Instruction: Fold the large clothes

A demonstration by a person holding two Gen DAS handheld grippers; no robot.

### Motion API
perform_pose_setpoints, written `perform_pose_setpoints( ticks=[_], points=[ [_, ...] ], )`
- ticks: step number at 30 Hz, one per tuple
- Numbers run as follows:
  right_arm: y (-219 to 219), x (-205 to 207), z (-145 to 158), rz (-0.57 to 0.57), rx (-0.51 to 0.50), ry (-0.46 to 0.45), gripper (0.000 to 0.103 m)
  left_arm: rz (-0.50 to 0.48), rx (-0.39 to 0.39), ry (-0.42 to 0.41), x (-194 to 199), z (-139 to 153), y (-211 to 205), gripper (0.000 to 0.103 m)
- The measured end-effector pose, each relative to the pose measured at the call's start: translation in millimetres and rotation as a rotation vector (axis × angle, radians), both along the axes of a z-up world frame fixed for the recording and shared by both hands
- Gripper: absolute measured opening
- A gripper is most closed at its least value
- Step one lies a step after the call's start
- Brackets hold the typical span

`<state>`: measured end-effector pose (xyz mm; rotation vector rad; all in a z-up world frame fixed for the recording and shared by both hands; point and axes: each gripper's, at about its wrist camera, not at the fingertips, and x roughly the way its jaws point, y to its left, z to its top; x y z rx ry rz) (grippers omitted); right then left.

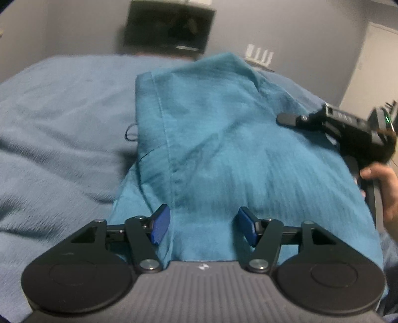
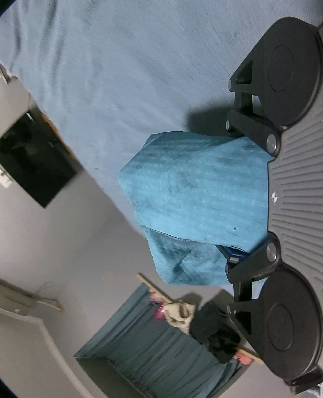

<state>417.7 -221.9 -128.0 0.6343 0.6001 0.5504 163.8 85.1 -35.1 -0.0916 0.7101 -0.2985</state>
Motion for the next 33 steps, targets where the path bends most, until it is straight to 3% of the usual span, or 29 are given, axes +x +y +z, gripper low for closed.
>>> perform_pose_setpoints(
  ticks=[5,8,10,14,18,20,21,24,30,33],
  points=[
    [-58.6,15.2,26.6,-0.12,0.035,-0.017,0.072,-0.074,0.071,-0.045,0.0,-4.1,-29.4,0.059],
    [-80.7,38.0,44.7,-0.175,-0.003,-0.045,0.073,-0.117,0.093,-0.05,2.4,-10.5,-45.4,0.059],
    [-88.8,59.5,51.1,-0.212,-0.062,-0.033,0.081,-0.132,0.103,-0.074,2.4,-12.7,-53.8,0.059],
    [-82.2,92.1,43.5,-0.339,-0.227,0.09,0.094,-0.145,0.081,-0.087,3.4,-12.6,-52.5,0.059],
    [-71.5,86.6,49.7,-0.466,-0.331,0.0,0.096,-0.159,0.061,-0.094,4.1,-11.8,-46.1,0.059],
    [-64.0,77.1,57.9,-0.496,-0.349,-0.112,0.091,-0.162,0.066,-0.087,4.4,-15.9,-43.7,0.059],
    [-57.1,75.7,62.6,-0.473,-0.378,-0.18,0.083,-0.162,0.065,-0.084,5.5,-16.2,-42.8,0.059],
    [-36.4,96.5,64.9,-0.397,-0.476,-0.165,0.059,-0.163,0.068,-0.084,7.2,-18.2,-42.9,0.059],
    [0.5,145.8,43.9,-0.421,-0.703,-0.123,0.054,-0.159,0.085,-0.08,9.6,-19.8,-52.7,0.059],
    [-6.2,159.0,32.9,-0.444,-0.745,-0.092,0.054,-0.154,0.082,-0.071,13.2,-22.1,-53.9,0.059]
  ],
)
